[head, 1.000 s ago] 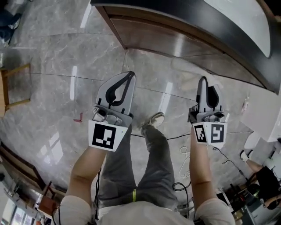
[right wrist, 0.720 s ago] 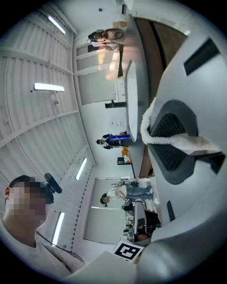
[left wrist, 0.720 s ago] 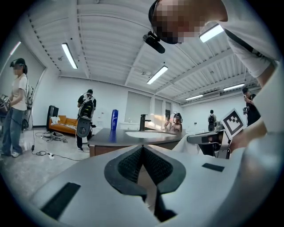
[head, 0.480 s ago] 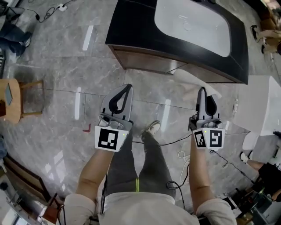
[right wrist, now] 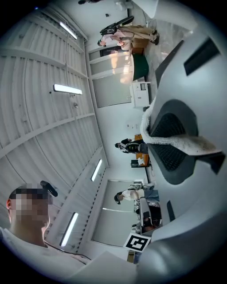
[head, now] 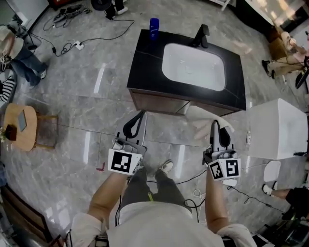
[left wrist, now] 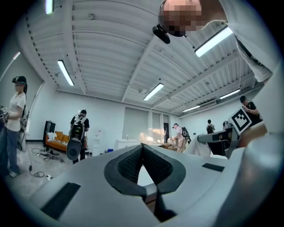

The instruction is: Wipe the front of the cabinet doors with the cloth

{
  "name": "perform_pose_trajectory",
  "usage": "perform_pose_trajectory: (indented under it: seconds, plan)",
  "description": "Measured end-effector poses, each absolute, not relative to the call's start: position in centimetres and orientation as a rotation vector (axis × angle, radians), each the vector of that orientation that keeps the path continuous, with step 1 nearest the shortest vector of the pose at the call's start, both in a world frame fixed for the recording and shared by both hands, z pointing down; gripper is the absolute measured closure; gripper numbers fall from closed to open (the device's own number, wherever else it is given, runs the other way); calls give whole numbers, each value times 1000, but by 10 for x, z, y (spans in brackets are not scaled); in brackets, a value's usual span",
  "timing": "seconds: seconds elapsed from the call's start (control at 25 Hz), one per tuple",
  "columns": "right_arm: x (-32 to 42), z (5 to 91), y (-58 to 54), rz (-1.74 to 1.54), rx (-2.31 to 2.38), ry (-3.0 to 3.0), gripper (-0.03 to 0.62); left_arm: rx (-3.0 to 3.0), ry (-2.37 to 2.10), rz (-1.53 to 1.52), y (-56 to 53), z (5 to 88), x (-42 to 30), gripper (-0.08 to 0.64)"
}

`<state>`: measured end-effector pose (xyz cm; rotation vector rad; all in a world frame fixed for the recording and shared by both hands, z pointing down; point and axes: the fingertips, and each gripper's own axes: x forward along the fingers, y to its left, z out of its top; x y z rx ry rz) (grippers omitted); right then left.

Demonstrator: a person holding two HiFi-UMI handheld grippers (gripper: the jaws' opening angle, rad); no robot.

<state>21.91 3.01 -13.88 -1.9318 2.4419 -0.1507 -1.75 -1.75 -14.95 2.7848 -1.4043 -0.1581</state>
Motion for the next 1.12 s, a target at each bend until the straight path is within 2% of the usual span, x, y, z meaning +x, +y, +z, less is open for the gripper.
perform_pose_trajectory:
  seconds: [0.44,0.68,1.12]
  plan:
    - [203,-290,92,112,-1775,2418,540,2924,-1462,-295,41,-301,-40,543]
    - [201,-300,124,138,-1776,2419,540,2880,-1533,-320,64,-320,-58,543]
    - [207,-299,134,156,-1769,2405,540,2913,-1545,-294,72,-317,-48,543]
